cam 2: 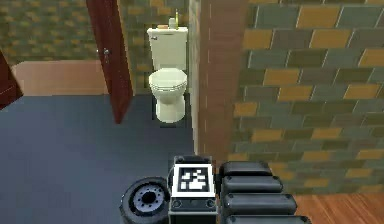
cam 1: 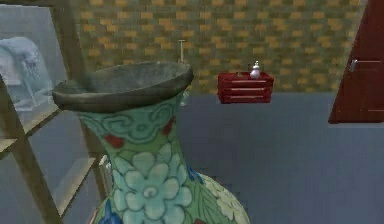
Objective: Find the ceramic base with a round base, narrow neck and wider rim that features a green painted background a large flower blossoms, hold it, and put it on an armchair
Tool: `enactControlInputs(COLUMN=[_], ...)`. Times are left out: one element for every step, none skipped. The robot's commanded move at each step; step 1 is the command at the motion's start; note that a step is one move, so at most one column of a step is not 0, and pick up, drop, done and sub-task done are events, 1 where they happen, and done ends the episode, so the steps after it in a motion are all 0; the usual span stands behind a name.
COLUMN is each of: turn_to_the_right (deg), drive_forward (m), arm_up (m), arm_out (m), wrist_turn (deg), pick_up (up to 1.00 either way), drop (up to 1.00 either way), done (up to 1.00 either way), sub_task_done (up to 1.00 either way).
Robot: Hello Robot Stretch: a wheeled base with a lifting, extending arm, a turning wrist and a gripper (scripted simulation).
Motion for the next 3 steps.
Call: enactControlInputs(turn_to_the_right=[45.0, 12.0, 0.0], drive_forward=[0.0, 0.0, 0.4], arm_up=[0.0, 0.0, 0.0], arm_out=[0.0, 0.0, 0.0], wrist_turn=[0.0, 0.0, 0.0], pick_up=[0.0, 0.0, 0.0], drop=[0.0, 0.0, 0.0], done=[0.0, 0.0, 0.0], sub_task_done=[0.0, 0.0, 0.0])
